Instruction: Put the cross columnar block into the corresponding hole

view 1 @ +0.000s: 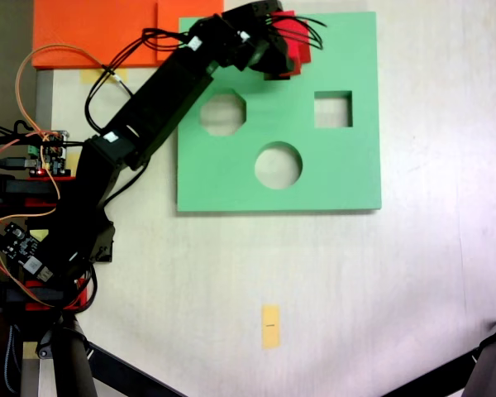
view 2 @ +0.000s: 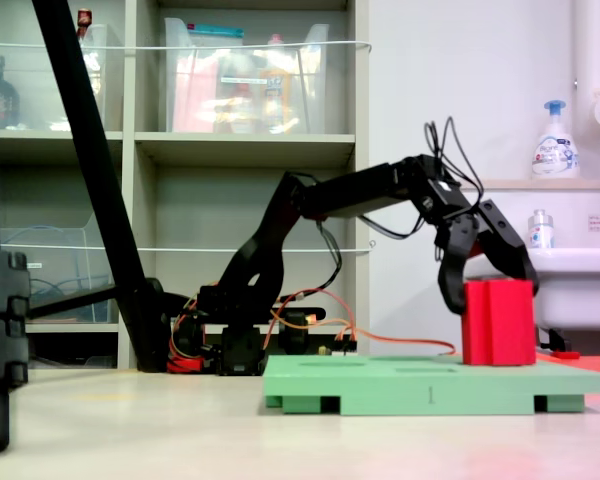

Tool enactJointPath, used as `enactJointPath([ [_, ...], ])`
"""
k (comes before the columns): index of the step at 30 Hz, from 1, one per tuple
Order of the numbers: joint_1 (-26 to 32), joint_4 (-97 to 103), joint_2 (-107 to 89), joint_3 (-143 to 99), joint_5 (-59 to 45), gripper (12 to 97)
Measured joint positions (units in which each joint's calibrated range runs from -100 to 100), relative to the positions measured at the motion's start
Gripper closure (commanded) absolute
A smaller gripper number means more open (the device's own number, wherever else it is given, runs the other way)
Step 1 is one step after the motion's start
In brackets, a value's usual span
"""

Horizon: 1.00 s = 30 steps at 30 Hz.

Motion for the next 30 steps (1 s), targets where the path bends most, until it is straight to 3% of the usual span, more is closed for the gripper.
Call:
enactJointPath([
  [30,0.9,-9.5,-5.5,0.4,0.8,60.8],
])
